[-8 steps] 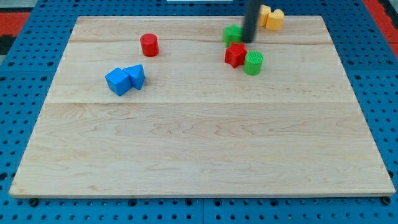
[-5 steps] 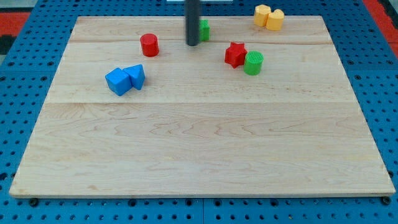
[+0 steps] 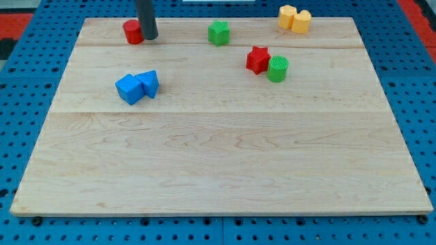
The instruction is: Move the red circle to the top left of the board
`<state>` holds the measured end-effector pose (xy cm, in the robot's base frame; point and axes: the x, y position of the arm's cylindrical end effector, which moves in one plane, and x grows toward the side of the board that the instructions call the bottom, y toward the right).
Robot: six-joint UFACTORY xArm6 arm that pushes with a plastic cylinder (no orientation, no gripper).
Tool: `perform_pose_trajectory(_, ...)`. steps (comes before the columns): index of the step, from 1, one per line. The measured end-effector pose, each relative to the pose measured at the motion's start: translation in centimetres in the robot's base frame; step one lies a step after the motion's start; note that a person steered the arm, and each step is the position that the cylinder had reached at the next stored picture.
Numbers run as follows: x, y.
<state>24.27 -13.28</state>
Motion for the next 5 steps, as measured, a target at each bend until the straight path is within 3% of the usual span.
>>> perform_pose_trajectory(3,-0.2,-2.3)
perform_pose_trajectory(5,9.8,2.0)
